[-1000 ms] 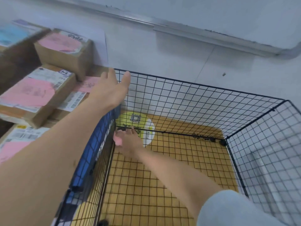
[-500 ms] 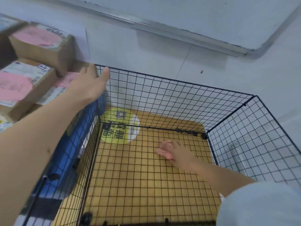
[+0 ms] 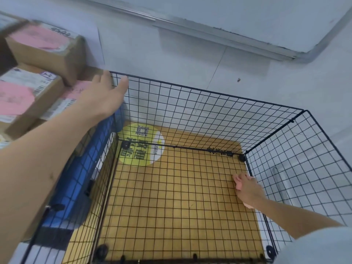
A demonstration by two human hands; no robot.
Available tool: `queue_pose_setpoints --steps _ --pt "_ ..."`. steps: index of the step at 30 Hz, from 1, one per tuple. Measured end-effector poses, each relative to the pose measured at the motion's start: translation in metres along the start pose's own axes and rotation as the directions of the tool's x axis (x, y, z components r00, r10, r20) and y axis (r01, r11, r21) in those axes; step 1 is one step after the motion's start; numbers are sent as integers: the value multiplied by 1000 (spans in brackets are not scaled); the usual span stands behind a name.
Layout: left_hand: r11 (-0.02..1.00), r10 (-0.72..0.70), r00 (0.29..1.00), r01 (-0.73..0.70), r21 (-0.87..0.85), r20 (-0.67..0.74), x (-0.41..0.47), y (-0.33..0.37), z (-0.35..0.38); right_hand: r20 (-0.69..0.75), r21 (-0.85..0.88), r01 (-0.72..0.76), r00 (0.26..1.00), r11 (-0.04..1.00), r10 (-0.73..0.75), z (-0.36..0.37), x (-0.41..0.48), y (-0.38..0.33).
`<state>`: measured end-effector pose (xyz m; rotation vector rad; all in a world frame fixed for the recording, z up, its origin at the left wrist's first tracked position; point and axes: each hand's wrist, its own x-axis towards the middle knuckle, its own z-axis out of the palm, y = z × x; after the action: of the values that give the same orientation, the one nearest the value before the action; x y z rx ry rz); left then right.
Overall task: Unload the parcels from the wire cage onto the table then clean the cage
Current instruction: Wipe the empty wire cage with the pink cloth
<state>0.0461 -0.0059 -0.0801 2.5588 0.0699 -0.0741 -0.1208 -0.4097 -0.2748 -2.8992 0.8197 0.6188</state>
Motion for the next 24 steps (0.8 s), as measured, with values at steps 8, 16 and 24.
queue_pose_setpoints --steps 8,16,24 --pt "1000 -7 1000 7 -13 12 -2 -1 -1 -10 293 163 986 942 -168 14 -35 -123" --pt "1000 -1 1000 1 -6 15 -2 -3 -2 -42 350 508 848 787 -529 40 -83 -257" --pt "1000 -7 1000 8 -17 23 0 -4 -1 175 512 523 714 682 -678 52 -124 -308"
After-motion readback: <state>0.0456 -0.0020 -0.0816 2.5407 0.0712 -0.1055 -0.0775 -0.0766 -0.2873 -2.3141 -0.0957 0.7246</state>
